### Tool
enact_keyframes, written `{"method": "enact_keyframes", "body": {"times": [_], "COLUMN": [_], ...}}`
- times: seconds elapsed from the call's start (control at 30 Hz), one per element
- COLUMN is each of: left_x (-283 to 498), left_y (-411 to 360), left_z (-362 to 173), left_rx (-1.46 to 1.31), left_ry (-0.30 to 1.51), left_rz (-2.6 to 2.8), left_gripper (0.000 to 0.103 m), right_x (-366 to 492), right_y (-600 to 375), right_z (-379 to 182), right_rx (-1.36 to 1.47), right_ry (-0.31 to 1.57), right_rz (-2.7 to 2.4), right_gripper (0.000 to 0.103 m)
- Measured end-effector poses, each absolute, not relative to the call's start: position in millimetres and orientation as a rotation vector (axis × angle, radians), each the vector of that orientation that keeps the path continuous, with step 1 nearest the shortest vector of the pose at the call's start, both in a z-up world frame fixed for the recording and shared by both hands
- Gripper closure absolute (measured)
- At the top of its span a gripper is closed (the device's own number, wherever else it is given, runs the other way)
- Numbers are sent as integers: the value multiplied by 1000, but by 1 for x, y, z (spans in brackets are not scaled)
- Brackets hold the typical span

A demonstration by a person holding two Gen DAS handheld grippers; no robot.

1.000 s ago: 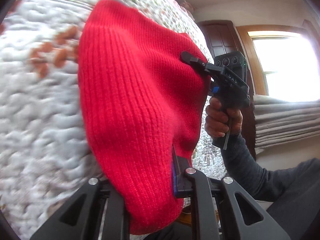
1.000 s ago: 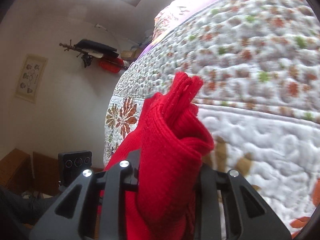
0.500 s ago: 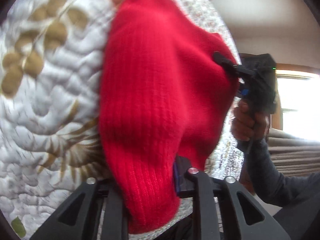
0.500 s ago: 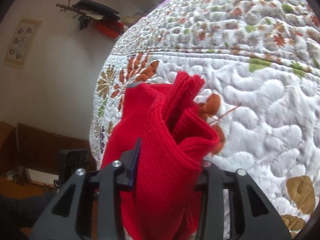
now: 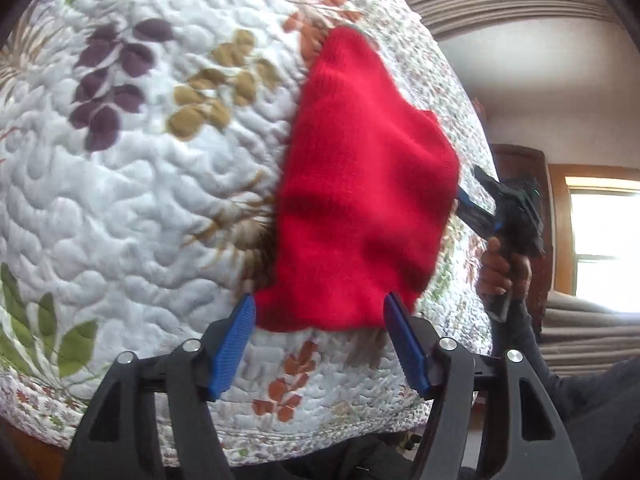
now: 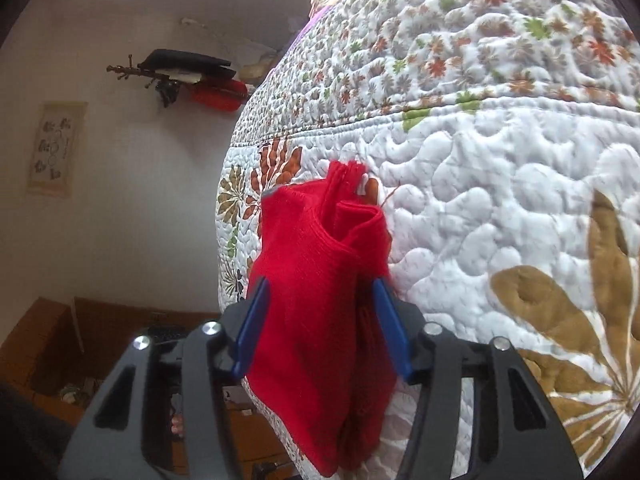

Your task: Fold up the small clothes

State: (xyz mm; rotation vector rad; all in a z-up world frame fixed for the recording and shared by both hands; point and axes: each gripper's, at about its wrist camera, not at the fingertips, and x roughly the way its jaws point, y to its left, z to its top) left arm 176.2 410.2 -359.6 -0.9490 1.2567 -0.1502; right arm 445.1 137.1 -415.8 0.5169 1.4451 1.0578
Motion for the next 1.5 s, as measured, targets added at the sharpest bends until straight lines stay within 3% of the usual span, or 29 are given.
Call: {"method": "enact_keyframes", "body": {"times": [0.03, 0.23, 0.4, 0.5, 0.67, 0.8, 0.87, 0.97, 1.03, 1.17, 1.27, 1.33, 1.47, 1.5], "left_x": [182, 199, 203, 203, 214, 230, 242, 264, 279, 298, 304, 305, 303, 298], "left_y": [405, 370, 350, 353, 351, 369, 388, 416, 432, 441, 439, 438, 432, 431], "left_z": [-359, -367, -403, -397, -371, -362, -351, -346, -351, -378, -396, -399, -389, -380], "left_rx": [-942, -870, -884, -920, -931, -1025, -1039, -1011, -994, -958, -935, -934, -911, -915], "left_ry": [1251, 1291, 1379, 1370, 1305, 1213, 1136, 1090, 1097, 1177, 1199, 1193, 1198, 1188], "left_rz": [-173, -344, -354, -360, -448, -458, -446, -416, -409, -421, -422, -422, -394, -397], "left_gripper": [37, 37, 37, 37, 37, 37, 36, 35, 35, 36, 37, 37, 36, 36], "right_x": [445, 446, 454, 453, 435, 419, 423, 428, 419, 386, 357, 348, 347, 345], "right_y": [143, 151, 140, 133, 133, 171, 171, 156, 148, 129, 127, 127, 117, 114], "right_z": [-411, -385, -430, -415, -373, -394, -415, -420, -402, -387, -407, -427, -423, -415], "right_rx": [492, 326, 324, 359, 426, 314, 270, 336, 344, 386, 340, 260, 257, 261], "right_ry": [1427, 1272, 1378, 1362, 1334, 1421, 1444, 1442, 1405, 1428, 1516, 1545, 1525, 1512], "right_rz": [1066, 1028, 964, 960, 1046, 1113, 1051, 1013, 1023, 1069, 1094, 1058, 999, 993], "right_gripper": [96, 98, 95, 87, 87, 87, 103, 102, 93, 93, 93, 102, 103, 99]}}
